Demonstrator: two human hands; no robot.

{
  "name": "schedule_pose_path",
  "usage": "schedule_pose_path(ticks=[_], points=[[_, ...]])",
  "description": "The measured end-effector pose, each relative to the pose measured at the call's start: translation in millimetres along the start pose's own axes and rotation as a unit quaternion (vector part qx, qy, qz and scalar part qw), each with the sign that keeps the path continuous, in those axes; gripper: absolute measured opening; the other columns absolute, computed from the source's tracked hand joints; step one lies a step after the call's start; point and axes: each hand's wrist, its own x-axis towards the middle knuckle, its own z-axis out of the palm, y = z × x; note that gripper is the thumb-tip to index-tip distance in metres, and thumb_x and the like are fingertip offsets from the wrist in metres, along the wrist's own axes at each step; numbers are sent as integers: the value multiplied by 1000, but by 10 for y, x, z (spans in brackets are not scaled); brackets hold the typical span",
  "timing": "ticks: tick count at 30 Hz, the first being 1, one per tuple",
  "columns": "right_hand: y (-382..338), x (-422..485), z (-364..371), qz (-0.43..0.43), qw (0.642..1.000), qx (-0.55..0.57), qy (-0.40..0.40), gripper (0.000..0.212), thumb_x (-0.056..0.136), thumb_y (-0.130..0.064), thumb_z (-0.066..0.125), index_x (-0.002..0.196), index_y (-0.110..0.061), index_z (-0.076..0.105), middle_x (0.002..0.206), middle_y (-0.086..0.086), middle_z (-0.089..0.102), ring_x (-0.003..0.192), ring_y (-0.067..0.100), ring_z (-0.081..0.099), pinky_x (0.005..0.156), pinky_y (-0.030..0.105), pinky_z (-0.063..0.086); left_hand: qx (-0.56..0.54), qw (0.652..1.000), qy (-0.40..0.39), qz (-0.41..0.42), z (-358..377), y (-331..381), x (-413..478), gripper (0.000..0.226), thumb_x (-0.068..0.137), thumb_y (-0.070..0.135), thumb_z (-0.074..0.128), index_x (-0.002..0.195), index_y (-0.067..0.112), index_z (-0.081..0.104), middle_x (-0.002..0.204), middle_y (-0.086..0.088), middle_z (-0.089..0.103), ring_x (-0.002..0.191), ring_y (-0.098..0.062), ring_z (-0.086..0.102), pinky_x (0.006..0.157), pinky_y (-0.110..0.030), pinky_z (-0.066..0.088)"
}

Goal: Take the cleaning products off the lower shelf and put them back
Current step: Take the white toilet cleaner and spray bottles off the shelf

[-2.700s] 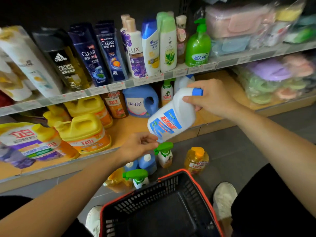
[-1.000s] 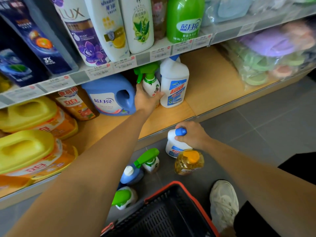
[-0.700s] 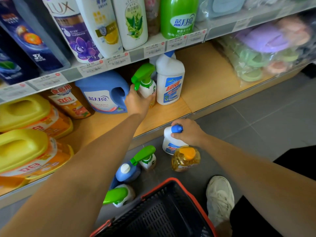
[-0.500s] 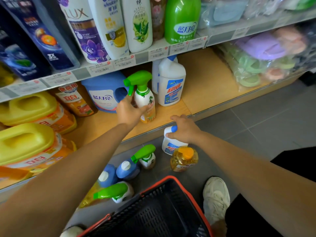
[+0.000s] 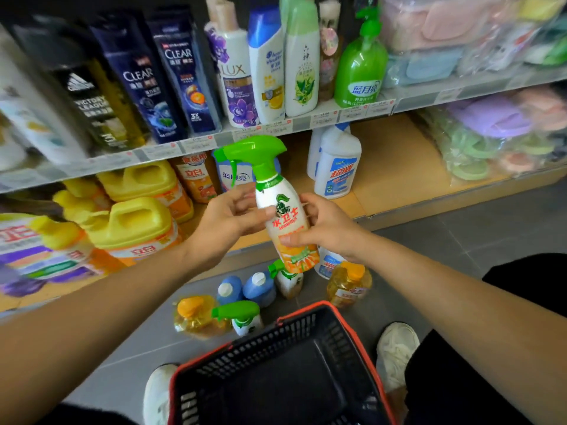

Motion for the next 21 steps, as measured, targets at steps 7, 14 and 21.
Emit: schedule_pose_path(ticks=[7, 14, 21], points=[[-252, -304, 69, -43, 989, -131, -44, 72, 59, -12, 96, 118, -18, 56, 106, -6, 66, 97, 10, 65, 78, 19, 54, 77, 993, 44, 77, -472, 525, -473, 55, 74, 23, 85, 125, 21, 65, 112, 2, 76, 101, -15, 72, 80, -23, 58], [-214, -478, 283, -82, 974, -201, -58, 78, 55, -29, 97, 121, -25, 55, 106, -15, 61, 97, 1, 60, 80, 17, 50, 265, 960, 37, 79, -447, 456, -740, 35, 64, 38, 86, 92, 21, 75, 85, -2, 76, 68, -8, 67, 63, -26, 55], [-104, -344, 460, -86, 985, -130, -76, 89, 64, -24, 94, 141, -27, 48, 131, -10, 59, 117, 6, 59, 95, 31, 53, 160, 979, 103, 74, -536, 371, -748, 35, 59, 37, 89, 89, 22, 78, 76, -7, 76, 65, -13, 69, 59, -30, 58]])
